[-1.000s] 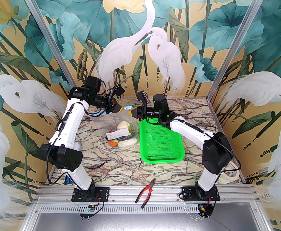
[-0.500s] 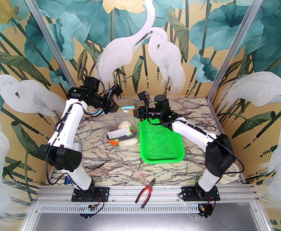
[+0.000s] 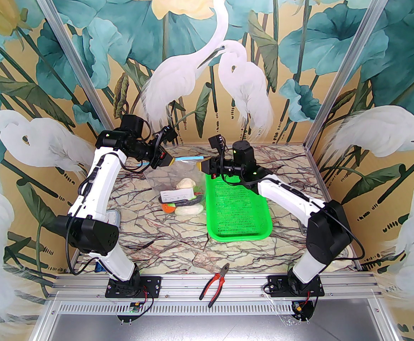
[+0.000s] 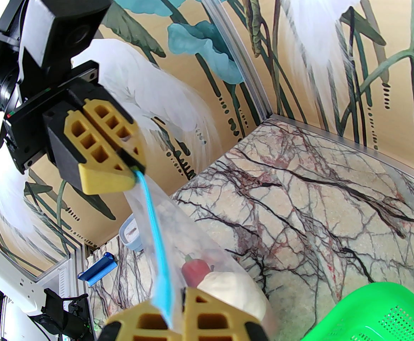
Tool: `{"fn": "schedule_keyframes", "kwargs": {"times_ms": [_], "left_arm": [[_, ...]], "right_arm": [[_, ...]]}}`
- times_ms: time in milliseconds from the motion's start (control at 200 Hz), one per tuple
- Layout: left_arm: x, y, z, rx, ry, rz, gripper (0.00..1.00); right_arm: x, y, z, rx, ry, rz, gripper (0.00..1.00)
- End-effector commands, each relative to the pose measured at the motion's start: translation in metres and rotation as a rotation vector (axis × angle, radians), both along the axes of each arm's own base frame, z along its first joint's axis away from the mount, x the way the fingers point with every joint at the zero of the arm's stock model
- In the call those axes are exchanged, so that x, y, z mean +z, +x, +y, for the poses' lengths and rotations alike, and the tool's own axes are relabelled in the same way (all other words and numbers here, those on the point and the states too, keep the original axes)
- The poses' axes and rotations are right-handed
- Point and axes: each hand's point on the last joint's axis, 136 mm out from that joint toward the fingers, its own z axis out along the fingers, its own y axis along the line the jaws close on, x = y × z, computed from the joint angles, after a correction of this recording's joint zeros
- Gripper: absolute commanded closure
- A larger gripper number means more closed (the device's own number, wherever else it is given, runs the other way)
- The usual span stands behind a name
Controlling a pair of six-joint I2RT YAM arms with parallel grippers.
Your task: Place the food in the zip-top bag and seal the zipper
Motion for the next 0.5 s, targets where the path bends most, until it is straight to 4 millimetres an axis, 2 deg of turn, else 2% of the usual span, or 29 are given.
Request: {"fn": "schedule_keyframes", "kwargs": {"times_ms": [0,215,495], "left_arm": [[0.006,0.005,0.019,0.066,0.042,-0.044,0.90],[0.005,0.006,0.025,0.089,0.051,-0.046,0.91],[0.003,0.018,0.038,0.176,0.050,-0.027,0.93]], "right_arm": [[0.011,0.006,-0.017,-0.066,0.011,-0.011,1.00],[0.006,0.008,-0.024,-0.093,0.003,-0.001,1.00],[0.002,0.011,-0.027,-0.109,-0.001,0.011,1.00]]}}
